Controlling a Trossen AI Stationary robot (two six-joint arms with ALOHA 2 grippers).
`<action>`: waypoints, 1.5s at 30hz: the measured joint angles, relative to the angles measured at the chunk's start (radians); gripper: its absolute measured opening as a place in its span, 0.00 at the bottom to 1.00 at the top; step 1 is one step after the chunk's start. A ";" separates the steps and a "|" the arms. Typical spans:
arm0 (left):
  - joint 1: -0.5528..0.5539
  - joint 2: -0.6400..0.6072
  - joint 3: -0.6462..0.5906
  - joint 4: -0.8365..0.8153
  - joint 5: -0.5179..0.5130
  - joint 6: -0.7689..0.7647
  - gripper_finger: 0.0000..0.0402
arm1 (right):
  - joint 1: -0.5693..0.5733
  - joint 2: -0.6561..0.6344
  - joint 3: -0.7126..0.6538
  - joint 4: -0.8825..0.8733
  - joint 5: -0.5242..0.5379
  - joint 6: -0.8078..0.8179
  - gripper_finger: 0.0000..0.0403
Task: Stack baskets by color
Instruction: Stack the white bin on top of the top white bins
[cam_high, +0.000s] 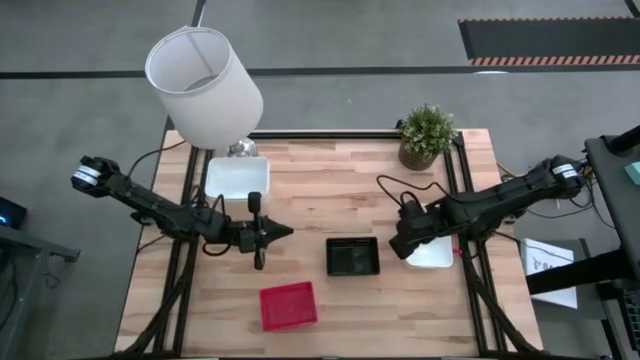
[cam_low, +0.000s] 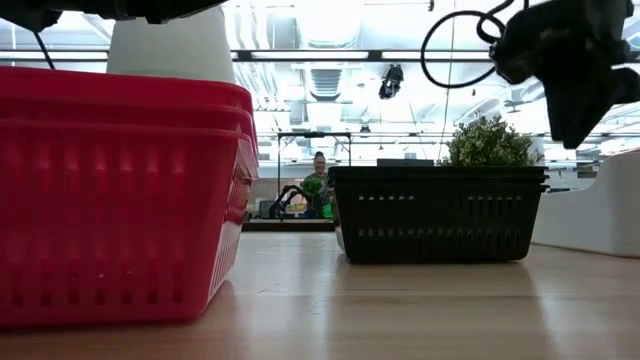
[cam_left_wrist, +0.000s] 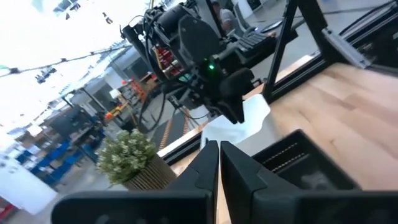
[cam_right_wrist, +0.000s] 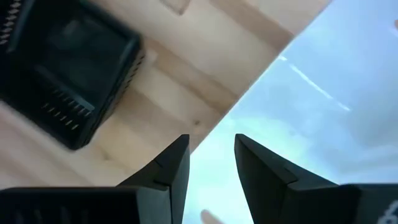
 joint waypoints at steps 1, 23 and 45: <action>0.001 0.000 0.000 0.003 -0.004 0.015 0.00 | -0.002 0.009 -0.001 -0.003 0.011 0.004 0.30; 0.007 -0.006 0.019 0.021 -0.159 0.138 0.00 | -0.108 0.368 -0.003 0.027 0.032 0.058 0.25; 0.004 -0.006 0.002 0.020 -0.157 0.126 0.00 | -0.107 0.383 0.222 -0.224 0.150 -0.029 0.02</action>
